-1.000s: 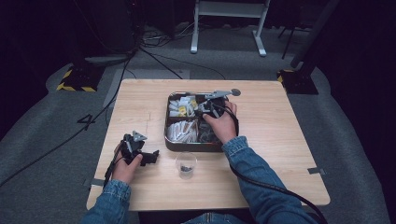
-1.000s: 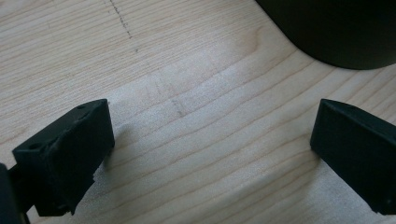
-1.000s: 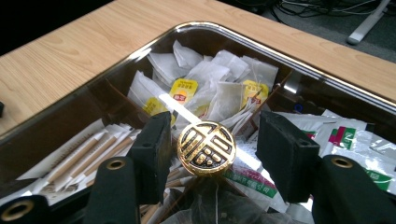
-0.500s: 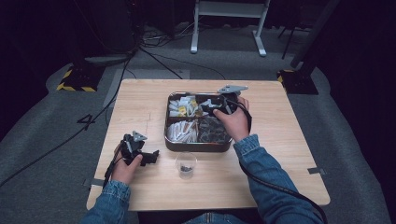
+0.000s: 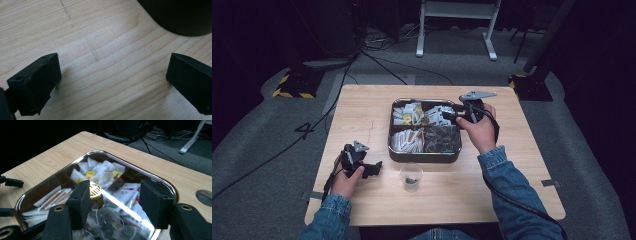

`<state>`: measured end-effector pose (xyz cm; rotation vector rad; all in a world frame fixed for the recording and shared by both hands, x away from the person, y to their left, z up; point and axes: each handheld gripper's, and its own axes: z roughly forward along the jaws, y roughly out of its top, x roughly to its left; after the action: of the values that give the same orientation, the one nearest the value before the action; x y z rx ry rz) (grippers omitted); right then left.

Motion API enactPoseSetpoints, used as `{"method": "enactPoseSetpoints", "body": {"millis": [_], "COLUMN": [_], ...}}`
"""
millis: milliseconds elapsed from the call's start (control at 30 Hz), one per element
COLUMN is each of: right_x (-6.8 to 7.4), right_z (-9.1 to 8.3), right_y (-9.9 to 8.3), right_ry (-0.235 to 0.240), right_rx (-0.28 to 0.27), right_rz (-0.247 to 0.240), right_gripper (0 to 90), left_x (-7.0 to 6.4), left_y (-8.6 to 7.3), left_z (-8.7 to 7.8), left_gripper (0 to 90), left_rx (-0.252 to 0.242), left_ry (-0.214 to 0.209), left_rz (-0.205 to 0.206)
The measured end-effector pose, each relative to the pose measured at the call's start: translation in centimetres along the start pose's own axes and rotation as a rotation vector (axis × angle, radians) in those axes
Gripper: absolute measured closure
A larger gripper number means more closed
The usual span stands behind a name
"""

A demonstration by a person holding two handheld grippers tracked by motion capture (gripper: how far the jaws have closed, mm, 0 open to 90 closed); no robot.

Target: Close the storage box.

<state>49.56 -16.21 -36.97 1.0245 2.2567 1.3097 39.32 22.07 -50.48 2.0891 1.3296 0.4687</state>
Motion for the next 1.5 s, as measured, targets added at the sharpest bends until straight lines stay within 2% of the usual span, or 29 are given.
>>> {"method": "enactPoseSetpoints", "body": {"millis": [367,500,700,933,1033,1200,1333,1500], "right_x": [-2.1,-3.4,-5.7,-7.0,-7.9,-9.0,-10.1,-10.8], "right_z": [-3.6,-4.8,-7.1,-8.6,-9.3,-9.8,-9.7,-9.5], "right_y": [-2.2,-3.7,-6.8,-8.8,-9.9,-11.6,-13.5,-14.9], "right_ry": [-0.035,-0.062,-0.102,-0.14,-0.145,-0.165,-0.178,-0.187], "right_rx": [-0.011,-0.003,-0.01,-0.036,-0.022,-0.015,0.014,0.044], "right_rz": [0.011,0.019,0.061,0.045,0.073,0.101,0.12,0.135], "right_gripper": [40.5,39.8,38.9,38.8,37.7,37.2,36.0,35.2], "left_x": [0.1,0.1,0.1,0.1,0.1,0.0,0.0,0.0], "left_y": [0.1,0.1,0.1,0.1,0.1,0.1,0.1,0.1], "left_z": [0.1,0.1,0.1,0.1,0.1,0.1,0.1,0.1], "left_gripper": [0.0,0.0,0.0,0.0,0.0,0.1,0.1,0.1], "left_rx": [-0.001,-0.004,-0.004,-0.004,-0.004,-0.002,-0.003,-0.002], "left_ry": [0.0,0.0,0.0,0.0,0.001,0.004,0.005,0.005], "left_rz": [0.006,0.006,0.007,0.007,0.007,0.002,0.001,0.001]}}
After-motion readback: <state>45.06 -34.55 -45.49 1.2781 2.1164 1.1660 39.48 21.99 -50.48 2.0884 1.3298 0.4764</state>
